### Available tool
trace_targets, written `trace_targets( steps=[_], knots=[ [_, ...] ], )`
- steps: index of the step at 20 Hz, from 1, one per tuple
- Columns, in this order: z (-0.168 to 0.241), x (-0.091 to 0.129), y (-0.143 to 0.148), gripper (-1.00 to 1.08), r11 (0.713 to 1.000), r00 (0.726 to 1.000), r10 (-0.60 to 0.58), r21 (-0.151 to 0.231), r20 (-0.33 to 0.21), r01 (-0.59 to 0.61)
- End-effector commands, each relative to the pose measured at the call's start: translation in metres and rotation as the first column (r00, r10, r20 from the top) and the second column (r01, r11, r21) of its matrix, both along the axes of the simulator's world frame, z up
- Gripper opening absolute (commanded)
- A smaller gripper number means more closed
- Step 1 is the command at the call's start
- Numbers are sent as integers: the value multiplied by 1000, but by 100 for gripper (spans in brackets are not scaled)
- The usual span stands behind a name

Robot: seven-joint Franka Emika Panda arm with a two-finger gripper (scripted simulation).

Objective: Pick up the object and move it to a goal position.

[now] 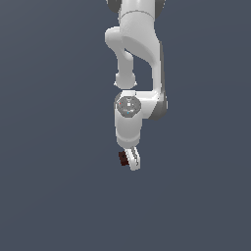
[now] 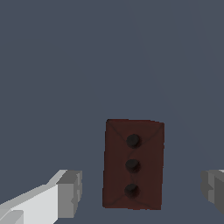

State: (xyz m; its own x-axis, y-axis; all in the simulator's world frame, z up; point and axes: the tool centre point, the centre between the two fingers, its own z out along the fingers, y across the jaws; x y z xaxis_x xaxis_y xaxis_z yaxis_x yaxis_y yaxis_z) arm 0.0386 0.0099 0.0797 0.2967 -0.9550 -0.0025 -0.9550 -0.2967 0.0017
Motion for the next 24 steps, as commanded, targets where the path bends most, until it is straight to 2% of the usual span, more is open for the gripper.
trace_targets(
  steps=[1,10,19,24],
  knots=[
    [-1,1,0,100,1000,1000,-26,-1,2,26],
    [-6,1,1,100,999,999,-38,-2,2,38],
    [-46,0,1,100,999,999,-43,-2,2,43],
    [-53,1,1,100,999,999,-43,-2,2,43]
  ],
)
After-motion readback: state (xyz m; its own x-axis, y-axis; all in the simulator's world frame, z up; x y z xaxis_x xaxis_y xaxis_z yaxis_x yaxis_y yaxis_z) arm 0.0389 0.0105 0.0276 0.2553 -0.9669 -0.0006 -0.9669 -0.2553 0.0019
